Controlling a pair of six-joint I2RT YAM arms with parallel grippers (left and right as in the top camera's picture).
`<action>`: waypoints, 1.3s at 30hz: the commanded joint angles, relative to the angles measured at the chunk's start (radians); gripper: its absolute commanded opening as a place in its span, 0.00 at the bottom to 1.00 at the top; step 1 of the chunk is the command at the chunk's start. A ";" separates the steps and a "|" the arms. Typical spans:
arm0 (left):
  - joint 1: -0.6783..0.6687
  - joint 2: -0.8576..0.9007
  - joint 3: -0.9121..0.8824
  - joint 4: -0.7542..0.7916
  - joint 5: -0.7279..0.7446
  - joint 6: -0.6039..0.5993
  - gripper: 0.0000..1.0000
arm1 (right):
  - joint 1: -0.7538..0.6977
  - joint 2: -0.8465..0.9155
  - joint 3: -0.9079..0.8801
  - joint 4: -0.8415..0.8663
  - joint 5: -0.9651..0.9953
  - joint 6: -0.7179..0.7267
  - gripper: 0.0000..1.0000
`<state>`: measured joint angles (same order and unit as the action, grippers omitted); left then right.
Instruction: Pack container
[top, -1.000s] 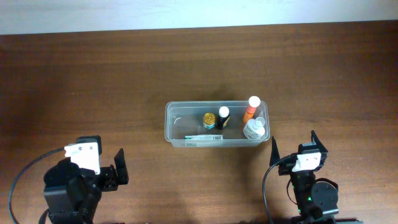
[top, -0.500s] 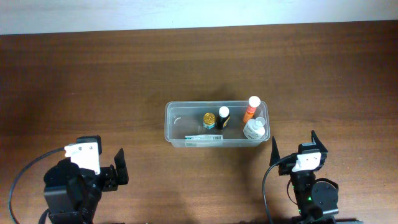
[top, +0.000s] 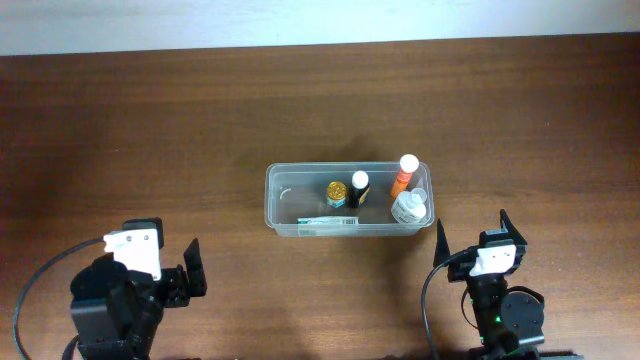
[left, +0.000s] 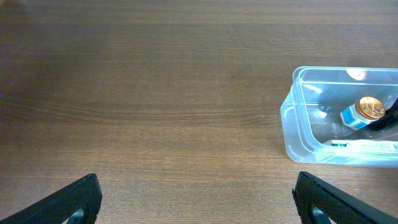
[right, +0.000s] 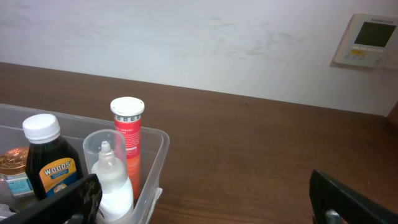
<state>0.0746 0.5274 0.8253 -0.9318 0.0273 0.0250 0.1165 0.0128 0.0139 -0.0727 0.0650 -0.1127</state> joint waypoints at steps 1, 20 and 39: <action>0.005 -0.003 -0.008 0.002 0.014 -0.010 0.99 | -0.008 -0.009 -0.008 -0.002 -0.009 -0.007 0.98; 0.005 -0.010 -0.010 -0.014 -0.013 -0.010 0.99 | -0.008 -0.009 -0.008 -0.002 -0.009 -0.007 0.98; -0.005 -0.441 -0.710 1.062 -0.017 -0.010 0.99 | -0.008 -0.009 -0.008 -0.002 -0.009 -0.007 0.98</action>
<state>0.0742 0.1421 0.2092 0.0353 0.0185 0.0216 0.1154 0.0128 0.0139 -0.0731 0.0616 -0.1135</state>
